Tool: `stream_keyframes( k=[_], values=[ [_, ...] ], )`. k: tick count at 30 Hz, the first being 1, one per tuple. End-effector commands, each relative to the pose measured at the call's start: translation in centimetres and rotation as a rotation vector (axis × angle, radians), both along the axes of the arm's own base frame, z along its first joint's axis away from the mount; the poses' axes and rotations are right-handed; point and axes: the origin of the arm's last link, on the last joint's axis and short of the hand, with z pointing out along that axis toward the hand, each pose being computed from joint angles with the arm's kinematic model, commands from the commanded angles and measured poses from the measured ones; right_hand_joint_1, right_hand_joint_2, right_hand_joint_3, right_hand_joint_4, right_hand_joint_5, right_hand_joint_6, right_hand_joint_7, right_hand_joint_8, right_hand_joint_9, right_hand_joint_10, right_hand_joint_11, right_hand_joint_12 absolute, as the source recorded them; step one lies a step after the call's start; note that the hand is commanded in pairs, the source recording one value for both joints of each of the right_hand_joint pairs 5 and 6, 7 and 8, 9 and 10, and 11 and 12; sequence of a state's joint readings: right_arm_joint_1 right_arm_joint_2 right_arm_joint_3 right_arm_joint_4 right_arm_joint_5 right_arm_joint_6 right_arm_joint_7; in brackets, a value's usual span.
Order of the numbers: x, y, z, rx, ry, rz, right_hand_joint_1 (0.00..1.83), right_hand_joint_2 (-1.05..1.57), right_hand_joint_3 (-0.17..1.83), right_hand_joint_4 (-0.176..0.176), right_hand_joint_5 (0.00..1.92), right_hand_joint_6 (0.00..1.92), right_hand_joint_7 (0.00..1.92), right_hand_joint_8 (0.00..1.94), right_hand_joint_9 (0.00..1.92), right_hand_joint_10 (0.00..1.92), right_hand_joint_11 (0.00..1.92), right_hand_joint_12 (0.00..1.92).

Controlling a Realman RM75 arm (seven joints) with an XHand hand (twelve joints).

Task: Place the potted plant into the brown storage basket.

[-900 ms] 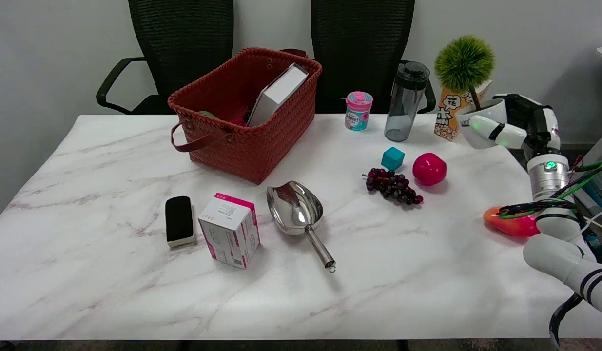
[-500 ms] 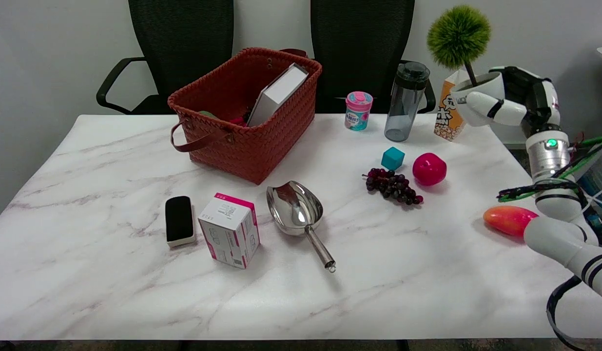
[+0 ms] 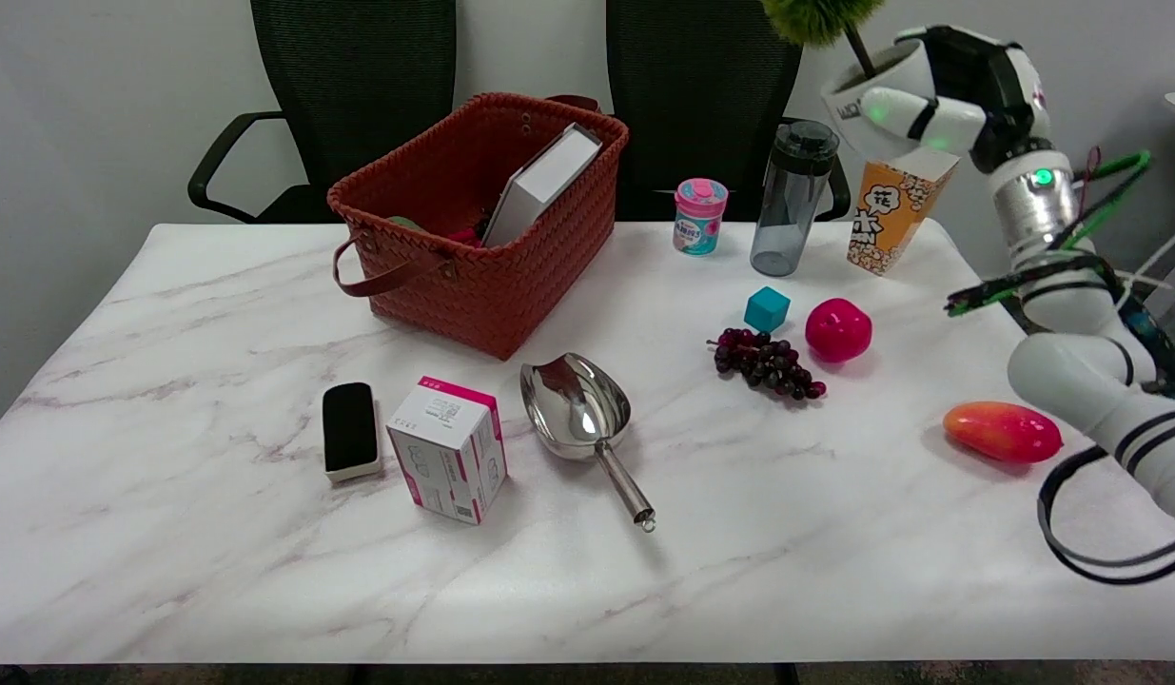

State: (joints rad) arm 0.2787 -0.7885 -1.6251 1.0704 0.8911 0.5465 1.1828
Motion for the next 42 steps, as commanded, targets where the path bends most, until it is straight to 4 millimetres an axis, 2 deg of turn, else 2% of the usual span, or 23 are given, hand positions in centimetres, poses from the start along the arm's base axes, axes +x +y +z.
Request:
stream_keyframes(
  k=[1,7,15,21,26,32,42],
  values=[
    [9.7,-6.5,-6.8,0.241,0.068,0.026,1.19,0.68,0.57,0.000,0.78,0.78,1.14,1.14,1.04,1.04,0.66,0.66],
    [12.0,-10.6,-11.4,0.338,0.060,-0.007,1.19,0.69,0.57,0.000,0.78,0.78,1.15,1.15,1.04,1.04,0.66,0.66],
    [11.4,-15.8,-18.7,0.449,-0.003,-0.111,1.19,0.70,0.57,0.000,0.78,0.78,1.16,1.16,1.04,1.04,0.67,0.67],
    [10.8,-18.6,-22.8,0.485,-0.039,-0.195,1.19,0.71,0.57,0.000,0.78,0.78,1.16,1.16,1.04,1.04,0.67,0.67],
    [10.6,-20.0,-26.0,0.517,-0.044,-0.242,1.19,0.71,0.57,0.000,0.78,0.78,1.16,1.16,1.04,1.04,0.67,0.67],
    [9.5,-20.5,-29.4,0.565,-0.061,-0.306,1.18,0.73,0.57,0.000,0.78,0.78,1.16,1.16,1.04,1.04,0.68,0.68],
    [7.7,-20.8,-33.2,0.616,-0.079,-0.376,1.17,0.77,0.57,0.000,0.79,0.79,1.17,1.17,1.05,1.05,0.69,0.69]
  ],
)
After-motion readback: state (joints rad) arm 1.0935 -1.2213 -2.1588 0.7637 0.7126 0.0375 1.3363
